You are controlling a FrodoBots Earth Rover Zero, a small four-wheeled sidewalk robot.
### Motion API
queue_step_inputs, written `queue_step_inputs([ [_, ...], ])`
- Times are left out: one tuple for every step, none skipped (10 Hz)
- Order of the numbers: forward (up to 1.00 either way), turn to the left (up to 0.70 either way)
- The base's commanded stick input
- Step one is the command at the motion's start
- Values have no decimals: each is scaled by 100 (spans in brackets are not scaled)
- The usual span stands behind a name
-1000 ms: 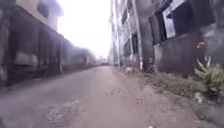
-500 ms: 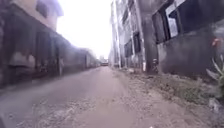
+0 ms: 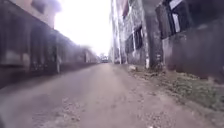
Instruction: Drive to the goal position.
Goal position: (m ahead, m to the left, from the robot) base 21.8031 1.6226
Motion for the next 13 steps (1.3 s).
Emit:
queue_step_inputs([
  [50,1],
  [50,1],
  [50,1],
  [50,1],
  [50,1],
  [50,1],
  [50,1],
  [50,1],
  [50,1],
  [50,1],
  [50,1],
  [50,1],
  [50,1],
])
